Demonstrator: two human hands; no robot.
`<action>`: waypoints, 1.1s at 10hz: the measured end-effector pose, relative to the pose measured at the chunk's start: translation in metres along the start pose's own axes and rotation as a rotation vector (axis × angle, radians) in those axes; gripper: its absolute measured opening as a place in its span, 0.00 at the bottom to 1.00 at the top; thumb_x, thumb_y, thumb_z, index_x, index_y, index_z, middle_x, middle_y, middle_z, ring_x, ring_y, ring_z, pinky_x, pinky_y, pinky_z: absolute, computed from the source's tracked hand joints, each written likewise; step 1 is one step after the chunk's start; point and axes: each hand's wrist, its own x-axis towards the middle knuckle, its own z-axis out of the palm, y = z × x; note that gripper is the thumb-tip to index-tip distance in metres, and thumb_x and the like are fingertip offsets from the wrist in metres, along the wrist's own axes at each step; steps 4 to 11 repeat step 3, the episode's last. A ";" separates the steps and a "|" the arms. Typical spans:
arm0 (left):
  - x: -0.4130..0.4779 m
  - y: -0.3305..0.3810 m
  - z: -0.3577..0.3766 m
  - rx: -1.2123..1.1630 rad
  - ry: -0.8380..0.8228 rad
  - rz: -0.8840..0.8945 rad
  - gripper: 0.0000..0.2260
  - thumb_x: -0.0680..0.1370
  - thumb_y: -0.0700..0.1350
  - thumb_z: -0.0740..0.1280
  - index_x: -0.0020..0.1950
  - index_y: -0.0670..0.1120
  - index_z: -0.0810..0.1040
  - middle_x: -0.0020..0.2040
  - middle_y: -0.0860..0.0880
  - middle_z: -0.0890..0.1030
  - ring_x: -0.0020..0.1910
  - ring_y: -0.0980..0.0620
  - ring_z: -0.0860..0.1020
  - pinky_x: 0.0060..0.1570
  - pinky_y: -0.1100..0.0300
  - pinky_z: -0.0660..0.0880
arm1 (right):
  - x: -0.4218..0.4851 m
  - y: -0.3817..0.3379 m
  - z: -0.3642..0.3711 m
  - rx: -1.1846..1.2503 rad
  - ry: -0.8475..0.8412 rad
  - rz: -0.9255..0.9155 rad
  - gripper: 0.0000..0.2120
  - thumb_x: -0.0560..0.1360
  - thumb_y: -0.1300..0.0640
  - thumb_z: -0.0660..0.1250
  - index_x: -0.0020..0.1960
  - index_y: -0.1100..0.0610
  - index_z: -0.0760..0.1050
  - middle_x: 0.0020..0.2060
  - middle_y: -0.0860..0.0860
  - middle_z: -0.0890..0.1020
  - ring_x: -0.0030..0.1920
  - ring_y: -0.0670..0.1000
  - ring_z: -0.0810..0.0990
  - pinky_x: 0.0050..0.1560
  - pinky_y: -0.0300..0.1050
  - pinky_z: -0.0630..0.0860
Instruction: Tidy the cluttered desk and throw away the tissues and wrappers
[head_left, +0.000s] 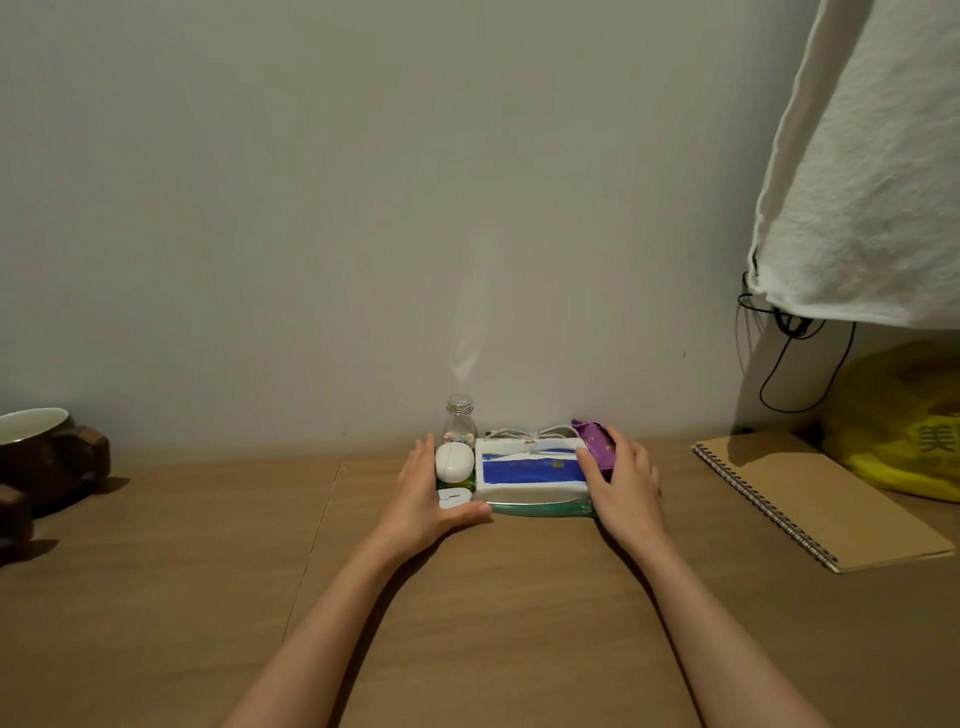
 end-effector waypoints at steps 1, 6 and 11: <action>-0.007 -0.004 -0.002 -0.065 -0.001 -0.034 0.52 0.58 0.69 0.73 0.75 0.56 0.53 0.76 0.50 0.60 0.76 0.48 0.56 0.70 0.45 0.63 | -0.006 -0.003 -0.007 -0.004 0.074 -0.040 0.26 0.78 0.40 0.57 0.72 0.50 0.63 0.70 0.53 0.67 0.68 0.57 0.63 0.65 0.55 0.67; -0.046 0.021 -0.020 -0.168 0.144 -0.018 0.37 0.73 0.53 0.71 0.76 0.49 0.57 0.76 0.51 0.57 0.75 0.55 0.55 0.71 0.59 0.57 | -0.032 -0.026 -0.032 0.070 0.167 -0.231 0.20 0.78 0.48 0.62 0.69 0.50 0.68 0.66 0.49 0.72 0.64 0.49 0.66 0.58 0.45 0.70; -0.046 0.021 -0.020 -0.168 0.144 -0.018 0.37 0.73 0.53 0.71 0.76 0.49 0.57 0.76 0.51 0.57 0.75 0.55 0.55 0.71 0.59 0.57 | -0.032 -0.026 -0.032 0.070 0.167 -0.231 0.20 0.78 0.48 0.62 0.69 0.50 0.68 0.66 0.49 0.72 0.64 0.49 0.66 0.58 0.45 0.70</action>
